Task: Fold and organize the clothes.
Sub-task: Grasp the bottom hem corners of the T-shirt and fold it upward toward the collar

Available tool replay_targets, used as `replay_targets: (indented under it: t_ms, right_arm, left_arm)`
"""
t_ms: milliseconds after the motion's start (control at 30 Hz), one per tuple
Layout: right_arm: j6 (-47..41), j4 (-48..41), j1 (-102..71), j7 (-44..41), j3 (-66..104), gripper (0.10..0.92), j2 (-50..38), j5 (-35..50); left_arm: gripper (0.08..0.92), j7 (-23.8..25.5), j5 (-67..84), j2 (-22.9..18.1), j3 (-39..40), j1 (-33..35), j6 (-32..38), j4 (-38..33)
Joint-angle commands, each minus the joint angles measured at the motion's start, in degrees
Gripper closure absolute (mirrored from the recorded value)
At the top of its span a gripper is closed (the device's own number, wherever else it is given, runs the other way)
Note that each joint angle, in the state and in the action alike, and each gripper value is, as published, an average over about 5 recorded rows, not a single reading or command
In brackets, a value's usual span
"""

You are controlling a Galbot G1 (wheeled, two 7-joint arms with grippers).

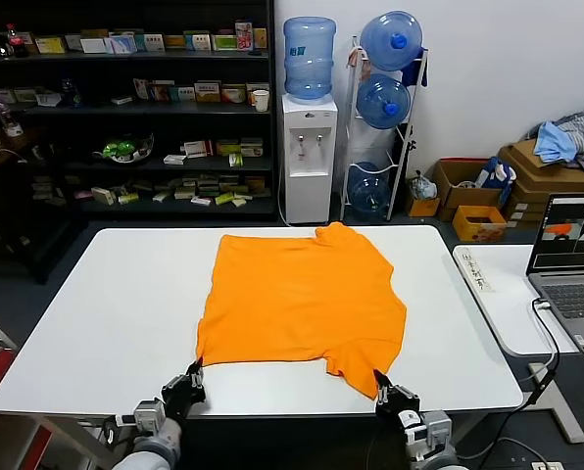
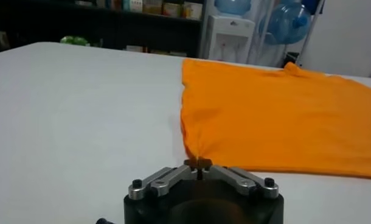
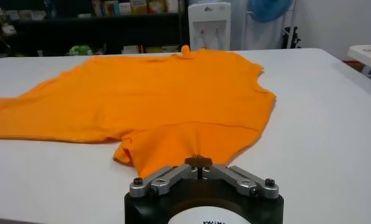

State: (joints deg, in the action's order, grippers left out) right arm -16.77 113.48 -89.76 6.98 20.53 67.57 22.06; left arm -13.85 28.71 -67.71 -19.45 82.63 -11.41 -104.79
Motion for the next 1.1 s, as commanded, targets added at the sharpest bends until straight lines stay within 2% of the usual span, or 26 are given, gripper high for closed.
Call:
replay_targets:
  t_ms: [33, 300, 533, 667, 833, 1100]
  right_arm:
    - [0.1, 4.8, -5.0, 0.9, 0.2, 0.901, -2.1, 1.0]
    - [0.1, 14.4, -17.8, 4.7, 2.8, 0.901, -7.6, 4.5]
    - [1.6, 18.4, -20.7, 6.3, 3.2, 0.901, -8.4, 5.0]
    - [4.2, 14.3, -13.7, 6.1, 1.9, 0.901, -6.9, 5.4]
    - [5.2, 7.8, -1.5, 7.4, -0.5, 0.901, -5.9, 7.0]
    - [4.3, -0.2, 15.3, 10.6, -4.9, 0.901, -6.6, 11.7]
  left_arm:
    - [0.901, -3.4, 7.9, 2.1, -0.2, 5.2, -1.7, -7.6]
    - [0.901, -7.1, 12.7, 5.9, -2.1, 15.8, -2.6, -17.5]
    - [0.901, -9.3, 15.3, 8.0, -2.8, 18.3, -3.0, -22.4]
    - [0.901, -7.3, 13.0, 7.3, -2.4, 14.5, 0.8, -19.5]
    - [0.901, -3.6, 11.2, 7.2, -1.0, 6.2, 5.7, -12.5]
    - [0.901, -2.8, 10.5, 7.0, 1.6, -7.1, 8.2, -3.0]
